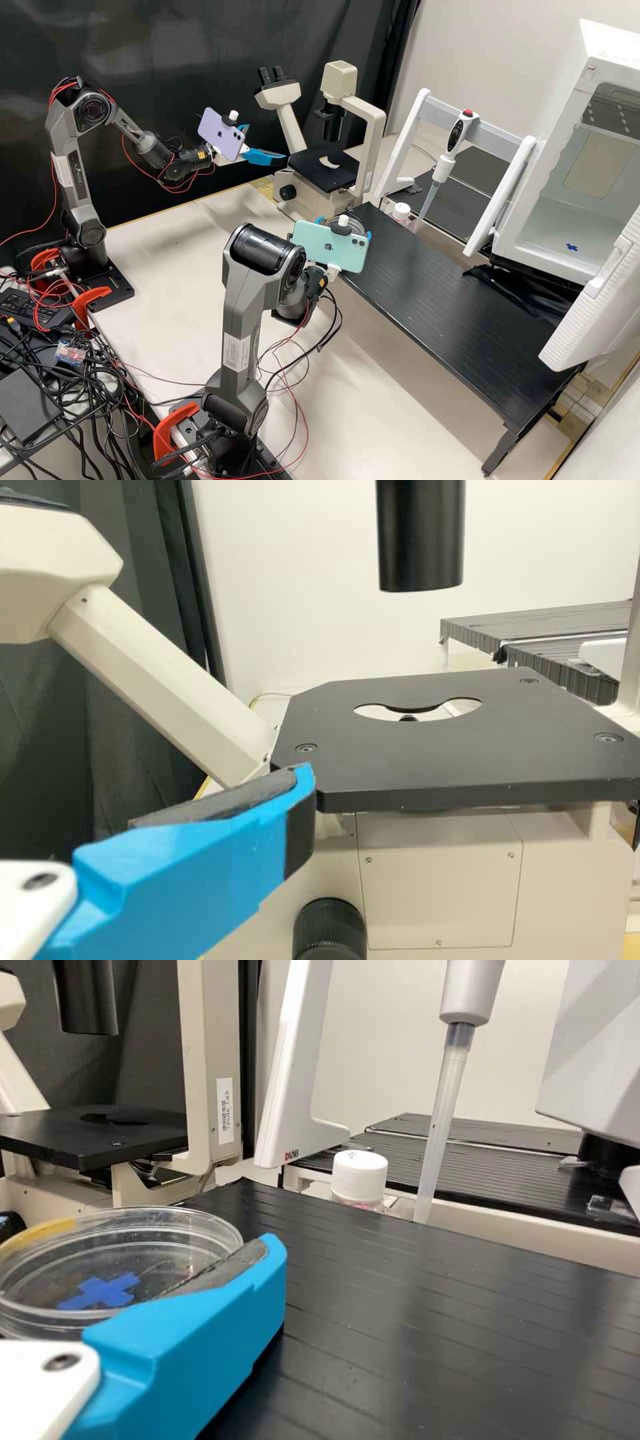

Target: Move the petri dish to the incubator

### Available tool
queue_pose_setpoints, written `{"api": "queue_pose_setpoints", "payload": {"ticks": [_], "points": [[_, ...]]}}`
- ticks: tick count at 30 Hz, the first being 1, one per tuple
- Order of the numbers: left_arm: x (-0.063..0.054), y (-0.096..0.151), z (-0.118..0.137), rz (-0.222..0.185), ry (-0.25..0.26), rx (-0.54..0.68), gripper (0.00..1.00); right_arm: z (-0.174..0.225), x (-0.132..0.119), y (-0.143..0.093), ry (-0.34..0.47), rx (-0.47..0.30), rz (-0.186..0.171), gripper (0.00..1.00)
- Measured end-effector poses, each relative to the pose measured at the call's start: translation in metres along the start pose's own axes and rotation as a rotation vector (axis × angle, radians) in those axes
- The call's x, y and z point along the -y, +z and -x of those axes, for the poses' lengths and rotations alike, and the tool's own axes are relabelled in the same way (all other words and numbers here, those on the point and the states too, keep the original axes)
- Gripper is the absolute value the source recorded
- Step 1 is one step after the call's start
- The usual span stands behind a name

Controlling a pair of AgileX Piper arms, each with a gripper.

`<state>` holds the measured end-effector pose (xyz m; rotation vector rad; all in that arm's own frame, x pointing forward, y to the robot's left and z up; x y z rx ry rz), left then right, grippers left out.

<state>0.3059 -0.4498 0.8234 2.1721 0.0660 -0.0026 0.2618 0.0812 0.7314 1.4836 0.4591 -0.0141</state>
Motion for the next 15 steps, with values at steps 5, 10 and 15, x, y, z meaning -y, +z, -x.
{"api": "queue_pose_setpoints", "payload": {"ticks": [5,10,15], "points": [[0.0,0.0,0.0,0.0,0.0,0.0,1.0,0.003,-0.012,0.004,0.028,0.005,-0.009,0.0],[0.0,0.0,0.0,0.0,0.0,0.0,1.0,0.011,-0.037,0.022,0.093,0.078,-0.037,0.0],[0.0,0.0,0.0,0.0,0.0,0.0,1.0,0.024,-0.067,0.048,0.192,0.156,-0.093,0.0]]}}
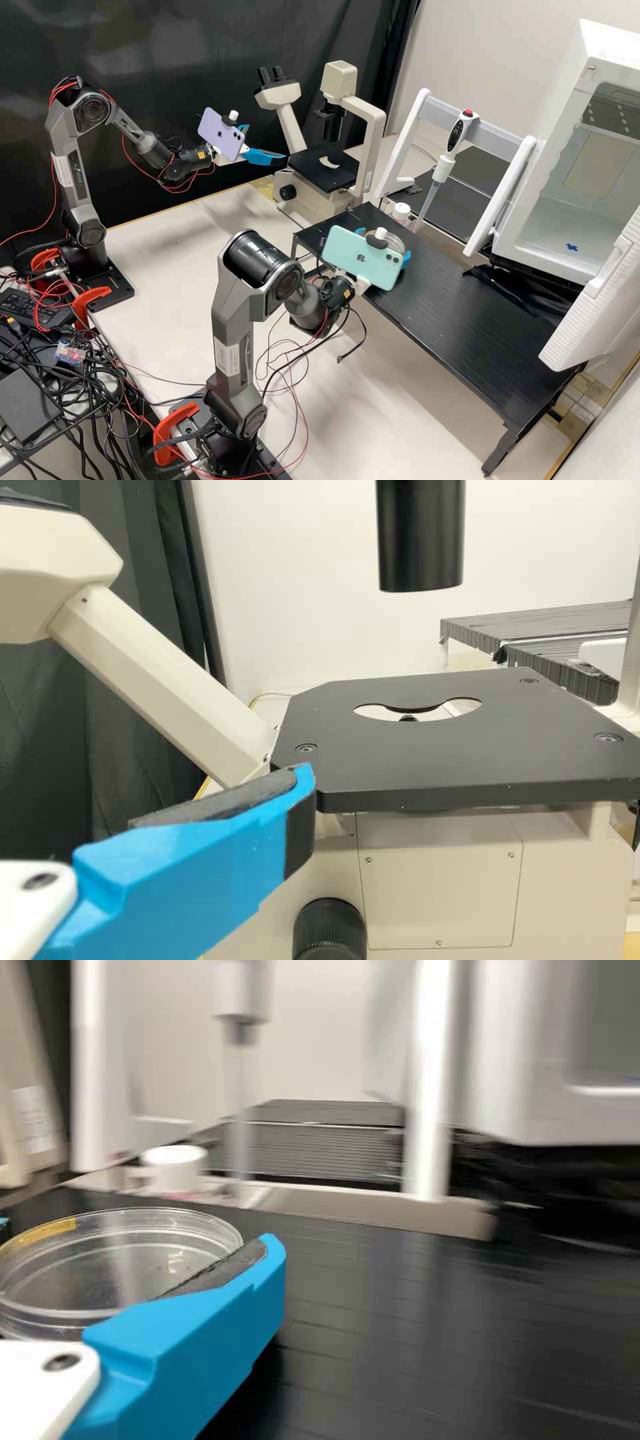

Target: Move the petri dish to the incubator

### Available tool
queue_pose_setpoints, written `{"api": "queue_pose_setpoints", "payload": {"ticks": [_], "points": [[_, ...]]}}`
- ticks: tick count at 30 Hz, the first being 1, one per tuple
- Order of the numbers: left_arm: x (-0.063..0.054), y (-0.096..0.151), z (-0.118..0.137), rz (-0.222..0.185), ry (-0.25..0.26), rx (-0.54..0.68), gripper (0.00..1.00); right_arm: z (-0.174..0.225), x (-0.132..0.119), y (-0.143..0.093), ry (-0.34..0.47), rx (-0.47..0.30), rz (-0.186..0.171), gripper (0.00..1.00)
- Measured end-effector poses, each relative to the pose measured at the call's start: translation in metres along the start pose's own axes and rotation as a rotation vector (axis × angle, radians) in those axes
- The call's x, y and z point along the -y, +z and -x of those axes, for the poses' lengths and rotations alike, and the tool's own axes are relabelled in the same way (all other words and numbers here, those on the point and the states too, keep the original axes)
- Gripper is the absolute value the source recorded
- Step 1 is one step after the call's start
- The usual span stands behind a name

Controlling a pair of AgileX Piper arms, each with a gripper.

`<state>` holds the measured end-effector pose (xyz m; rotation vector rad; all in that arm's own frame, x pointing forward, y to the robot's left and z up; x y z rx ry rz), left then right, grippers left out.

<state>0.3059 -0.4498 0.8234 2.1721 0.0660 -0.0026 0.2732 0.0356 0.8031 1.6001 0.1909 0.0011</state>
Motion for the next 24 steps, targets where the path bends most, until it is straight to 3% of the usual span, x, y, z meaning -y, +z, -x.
{"api": "queue_pose_setpoints", "payload": {"ticks": [10,15,24], "points": [[0.0,0.0,0.0,0.0,0.0,0.0,1.0,-0.011,-0.081,0.044,0.23,0.089,-0.019,0.0],[0.0,0.0,0.0,0.0,0.0,0.0,1.0,-0.027,-0.115,0.062,0.288,0.154,0.001,0.0],[0.0,0.0,0.0,0.0,0.0,0.0,1.0,-0.068,-0.166,0.078,0.34,0.238,-0.008,0.0]]}}
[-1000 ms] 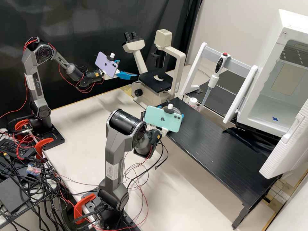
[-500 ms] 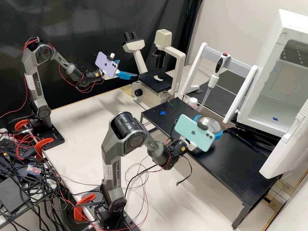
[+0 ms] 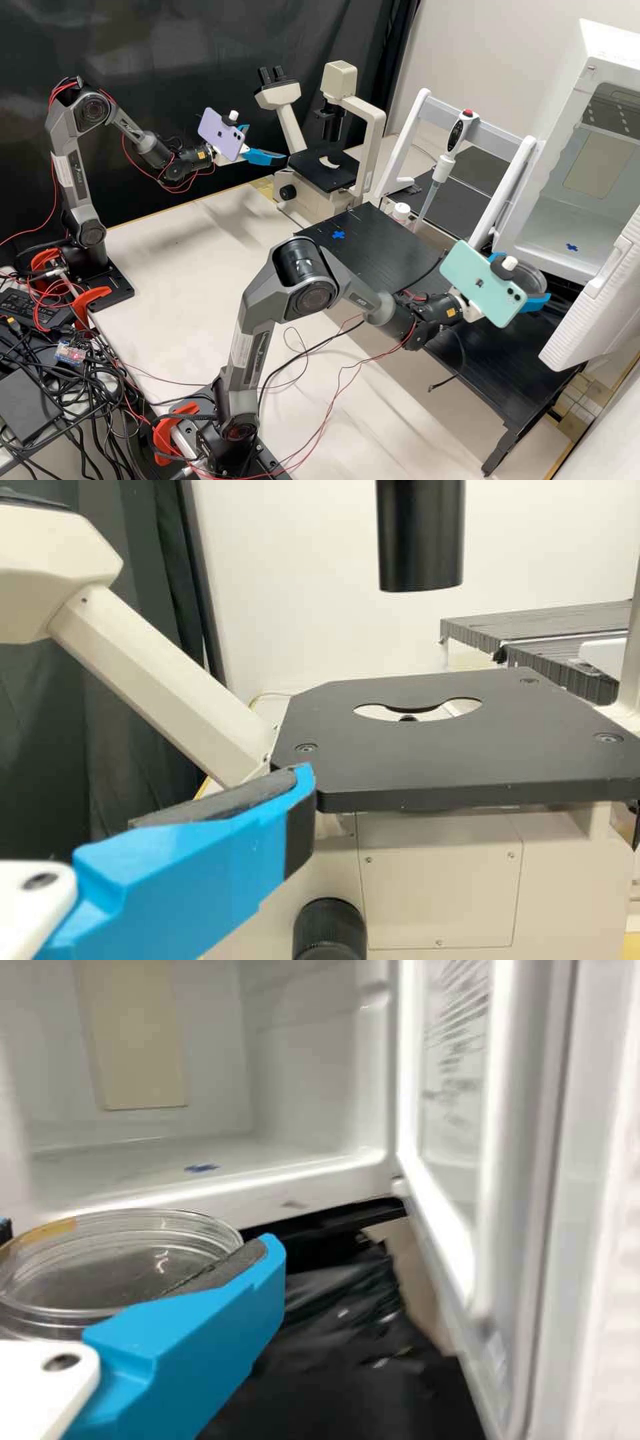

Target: Move the petri dish to the incubator

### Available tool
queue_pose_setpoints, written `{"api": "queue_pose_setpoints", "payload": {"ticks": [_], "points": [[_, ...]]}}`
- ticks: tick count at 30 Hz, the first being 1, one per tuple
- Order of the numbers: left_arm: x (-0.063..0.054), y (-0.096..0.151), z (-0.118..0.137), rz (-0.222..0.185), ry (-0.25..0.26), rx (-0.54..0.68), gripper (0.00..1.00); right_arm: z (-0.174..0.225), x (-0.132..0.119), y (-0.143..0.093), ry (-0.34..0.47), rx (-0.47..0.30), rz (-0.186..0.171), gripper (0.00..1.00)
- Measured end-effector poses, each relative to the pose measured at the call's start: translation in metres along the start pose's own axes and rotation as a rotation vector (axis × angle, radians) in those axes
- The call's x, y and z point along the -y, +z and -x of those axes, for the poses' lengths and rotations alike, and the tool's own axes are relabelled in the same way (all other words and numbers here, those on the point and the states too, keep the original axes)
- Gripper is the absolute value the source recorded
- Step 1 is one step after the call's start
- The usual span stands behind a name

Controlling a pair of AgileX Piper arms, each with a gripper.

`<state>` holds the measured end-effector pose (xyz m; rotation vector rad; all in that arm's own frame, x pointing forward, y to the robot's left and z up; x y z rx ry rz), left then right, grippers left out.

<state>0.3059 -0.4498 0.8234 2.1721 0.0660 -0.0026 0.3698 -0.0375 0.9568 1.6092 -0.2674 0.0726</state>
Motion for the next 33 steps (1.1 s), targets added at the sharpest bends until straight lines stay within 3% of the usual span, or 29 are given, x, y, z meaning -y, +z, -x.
{"api": "queue_pose_setpoints", "payload": {"ticks": [6,13,25,31,33], "points": [[0.0,0.0,0.0,0.0,0.0,0.0,1.0,-0.031,-0.018,-0.008,0.024,0.009,0.016,0.0],[0.0,0.0,0.0,0.0,0.0,0.0,1.0,-0.07,-0.027,-0.024,0.049,0.006,-0.002,0.0],[0.0,0.0,0.0,0.0,0.0,0.0,1.0,-0.15,-0.002,-0.026,-0.043,0.075,0.032,0.0],[0.0,0.0,0.0,0.0,0.0,0.0,1.0,-0.177,0.006,-0.023,-0.054,0.068,0.045,0.0],[0.0,0.0,0.0,0.0,0.0,0.0,1.0,-0.183,0.007,-0.024,-0.053,0.062,0.066,0.0]]}}
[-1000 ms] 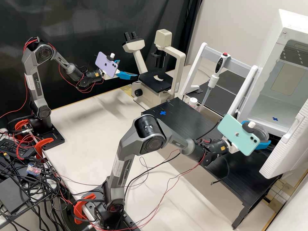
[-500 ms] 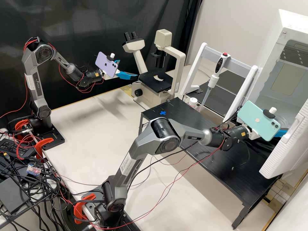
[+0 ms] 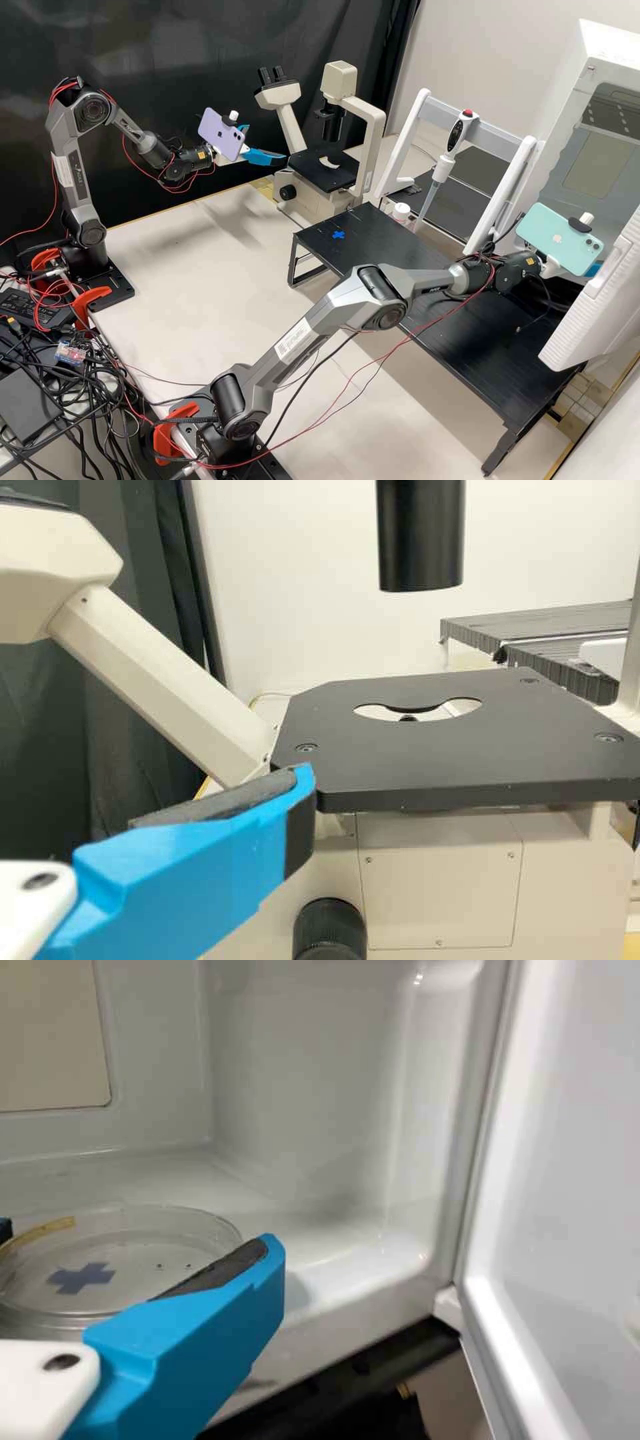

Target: Move the petri dish to the incubator

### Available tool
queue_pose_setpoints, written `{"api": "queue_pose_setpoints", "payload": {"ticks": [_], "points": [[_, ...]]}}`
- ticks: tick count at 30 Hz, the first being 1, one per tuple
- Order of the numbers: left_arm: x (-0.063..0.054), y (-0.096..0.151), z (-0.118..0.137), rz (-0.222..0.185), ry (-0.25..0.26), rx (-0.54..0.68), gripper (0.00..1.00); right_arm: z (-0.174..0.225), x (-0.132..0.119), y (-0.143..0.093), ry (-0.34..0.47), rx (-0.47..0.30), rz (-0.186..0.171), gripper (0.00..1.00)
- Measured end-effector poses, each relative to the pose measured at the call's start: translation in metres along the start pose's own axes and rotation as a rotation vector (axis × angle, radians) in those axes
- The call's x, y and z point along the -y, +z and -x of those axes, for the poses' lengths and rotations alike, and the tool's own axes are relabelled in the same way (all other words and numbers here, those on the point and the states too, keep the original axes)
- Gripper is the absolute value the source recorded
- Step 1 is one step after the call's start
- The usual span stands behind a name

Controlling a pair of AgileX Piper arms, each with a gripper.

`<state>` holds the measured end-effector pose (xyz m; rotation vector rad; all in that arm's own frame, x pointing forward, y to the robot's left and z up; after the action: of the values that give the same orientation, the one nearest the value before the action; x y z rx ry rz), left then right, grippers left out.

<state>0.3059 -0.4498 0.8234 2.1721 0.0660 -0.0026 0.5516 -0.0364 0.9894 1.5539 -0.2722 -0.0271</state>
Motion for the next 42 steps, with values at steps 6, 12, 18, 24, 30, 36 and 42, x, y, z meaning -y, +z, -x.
{"api": "queue_pose_setpoints", "payload": {"ticks": [6,12,18,24,30,36,42], "points": [[0.0,0.0,0.0,0.0,0.0,0.0,1.0,-0.005,0.008,-0.003,-0.008,-0.015,0.008,1.0],[0.0,0.0,0.0,0.0,0.0,0.0,1.0,-0.005,0.013,-0.004,-0.019,-0.021,0.021,1.0],[0.0,0.0,0.0,0.0,0.0,0.0,1.0,-0.005,0.022,0.002,-0.043,-0.019,0.018,1.0],[0.0,0.0,0.0,0.0,0.0,0.0,1.0,0.001,0.02,0.005,-0.047,-0.045,-0.012,1.0],[0.0,0.0,0.0,0.0,0.0,0.0,1.0,0.02,0.013,0.01,-0.028,-0.061,-0.021,1.0],[0.0,0.0,0.0,0.0,0.0,0.0,1.0,0.055,0.003,0.019,0.016,-0.063,-0.039,1.0],[0.0,0.0,0.0,0.0,0.0,0.0,1.0,0.098,0.002,0.022,0.066,-0.087,-0.057,1.0]]}}
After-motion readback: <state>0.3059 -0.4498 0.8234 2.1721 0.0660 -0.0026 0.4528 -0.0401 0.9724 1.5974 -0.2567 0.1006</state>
